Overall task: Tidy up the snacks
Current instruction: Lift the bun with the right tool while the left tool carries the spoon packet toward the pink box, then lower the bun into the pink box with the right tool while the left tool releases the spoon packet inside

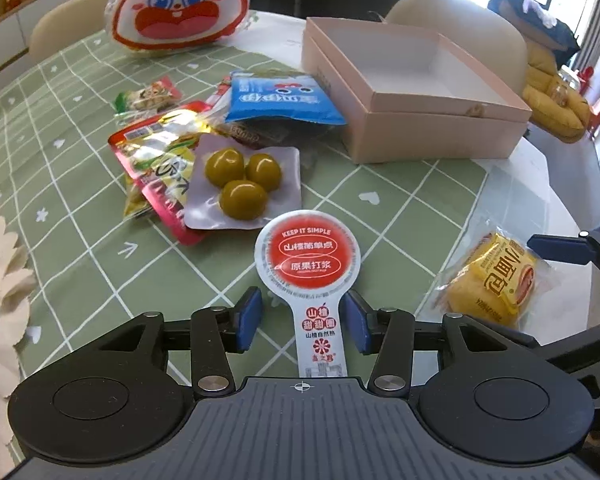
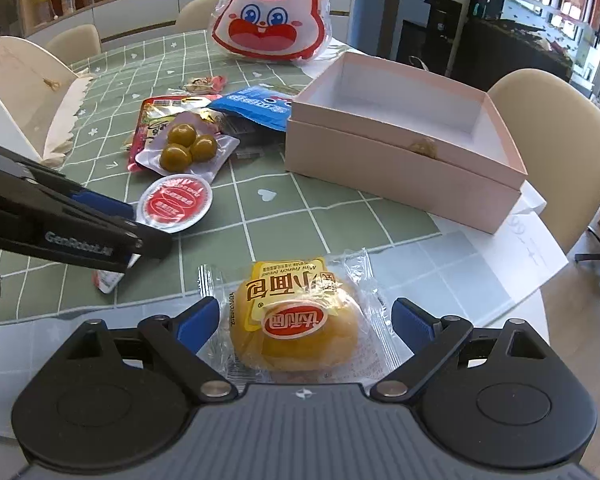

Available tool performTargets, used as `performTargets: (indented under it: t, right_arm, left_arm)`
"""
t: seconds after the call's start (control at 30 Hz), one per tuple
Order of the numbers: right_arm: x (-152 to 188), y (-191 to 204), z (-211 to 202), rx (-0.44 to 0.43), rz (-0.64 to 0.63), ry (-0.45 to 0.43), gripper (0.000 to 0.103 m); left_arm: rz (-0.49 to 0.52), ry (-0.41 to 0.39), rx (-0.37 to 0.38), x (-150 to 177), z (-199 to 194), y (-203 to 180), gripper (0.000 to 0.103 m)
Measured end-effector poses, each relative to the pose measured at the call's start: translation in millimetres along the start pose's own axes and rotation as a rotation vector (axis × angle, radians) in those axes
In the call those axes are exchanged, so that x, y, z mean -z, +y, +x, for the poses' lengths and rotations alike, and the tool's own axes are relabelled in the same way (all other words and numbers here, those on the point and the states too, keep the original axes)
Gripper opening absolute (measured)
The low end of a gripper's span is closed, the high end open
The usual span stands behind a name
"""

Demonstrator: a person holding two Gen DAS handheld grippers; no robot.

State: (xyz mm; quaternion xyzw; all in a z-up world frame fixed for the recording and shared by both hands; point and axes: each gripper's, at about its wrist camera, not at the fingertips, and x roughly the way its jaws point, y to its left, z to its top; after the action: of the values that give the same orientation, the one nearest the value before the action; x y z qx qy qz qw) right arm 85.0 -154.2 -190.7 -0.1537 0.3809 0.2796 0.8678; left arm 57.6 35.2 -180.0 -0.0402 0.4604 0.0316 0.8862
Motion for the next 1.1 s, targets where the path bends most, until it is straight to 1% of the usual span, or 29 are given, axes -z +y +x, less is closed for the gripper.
performTargets:
  t: [0.07, 0.1, 0.13, 0.2, 0.23, 0.3, 0.4, 0.47, 0.53, 0.6, 0.67, 0.73, 0.77, 0.83, 0.87, 0.9, 0.97, 1.0, 1.1]
  right_arm:
    - [-0.1, -0.7, -1.3, -0.030, -0.004, 0.003, 0.084]
    - [-0.5, -1.2, -3.3, -0.040, -0.003, 0.004, 0.080]
    - [-0.8, -1.8, -6.0, -0.050, -0.008, 0.003, 0.077]
    - [-1.3, -3.6, -13.1, -0.068, -0.022, -0.007, 0.071]
    - [-2.1, -5.6, -17.7, -0.073, -0.025, -0.016, 0.070]
    - [-5.6, -11.5, -28.8, -0.087, -0.024, -0.037, 0.069]
    - [-15.2, -25.1, -49.7, -0.102, -0.019, -0.083, 0.069]
    - [-27.3, -36.1, -68.0, -0.094, -0.031, -0.134, 0.069]
    - [-47.1, -48.9, -88.8, -0.063, -0.048, -0.204, 0.069]
    - [-73.2, -62.7, -105.6, -0.018, -0.054, -0.270, 0.069]
    - [-107.6, -80.4, -115.7, 0.042, -0.038, -0.318, 0.069]
    - [-137.9, -100.5, -113.4, 0.072, 0.008, -0.331, 0.069]
    - [-151.2, -111.5, -107.7, 0.075, 0.036, -0.330, 0.069]
    - [-167.8, -130.0, -91.7, 0.095, 0.097, -0.317, 0.069]
    - [-173.7, -139.3, -80.4, 0.104, 0.134, -0.300, 0.069]
    - [-177.0, -147.9, -68.9, 0.104, 0.171, -0.285, 0.069]
    - [-179.1, -159.7, -48.4, 0.084, 0.227, -0.258, 0.069]
    - [-178.5, -163.7, -39.0, 0.078, 0.249, -0.242, 0.069]
    - [-173.9, -169.4, -14.3, 0.065, 0.286, -0.209, 0.069]
  left_arm:
    - [0.000, -0.024, -0.033, 4.6, -0.8, -3.8, 0.040]
    - [0.017, -0.032, -0.053, 5.8, -2.4, -6.8, 0.029]
    - [0.024, -0.034, -0.046, 6.7, -3.5, -7.6, 0.028]
    - [0.006, -0.043, 0.007, 11.6, -8.6, -7.3, 0.028]
    - [0.004, -0.052, 0.022, 14.6, -11.6, -8.4, 0.028]
    - [0.016, -0.078, 0.027, 20.0, -20.1, -13.3, 0.028]
    - [0.006, -0.128, 0.064, 15.0, -40.7, -17.8, 0.028]
    - [-0.004, -0.186, 0.104, -1.8, -59.0, -19.8, 0.028]
    - [0.004, -0.274, 0.147, -29.4, -79.5, -23.4, 0.028]
    - [0.025, -0.354, 0.195, -65.4, -95.6, -28.0, 0.028]
    - [0.008, -0.397, 0.245, -106.7, -101.1, -29.6, 0.028]
    - [-0.005, -0.372, 0.307, -147.2, -91.5, -33.1, 0.028]
    - [-0.004, -0.363, 0.321, -164.3, -82.1, -36.5, 0.028]
    - [0.001, -0.347, 0.302, -186.7, -56.7, -46.2, 0.028]
    - [-0.002, -0.321, 0.289, -194.6, -40.1, -50.8, 0.028]
    - [-0.013, -0.283, 0.284, -199.8, -23.7, -54.2, 0.029]
    - [-0.033, -0.171, 0.283, -205.9, 10.1, -59.8, 0.029]
    - [-0.041, -0.143, 0.282, -205.4, 22.1, -60.4, 0.028]
    - [-0.036, -0.130, 0.251, -199.2, 38.1, -61.5, 0.028]
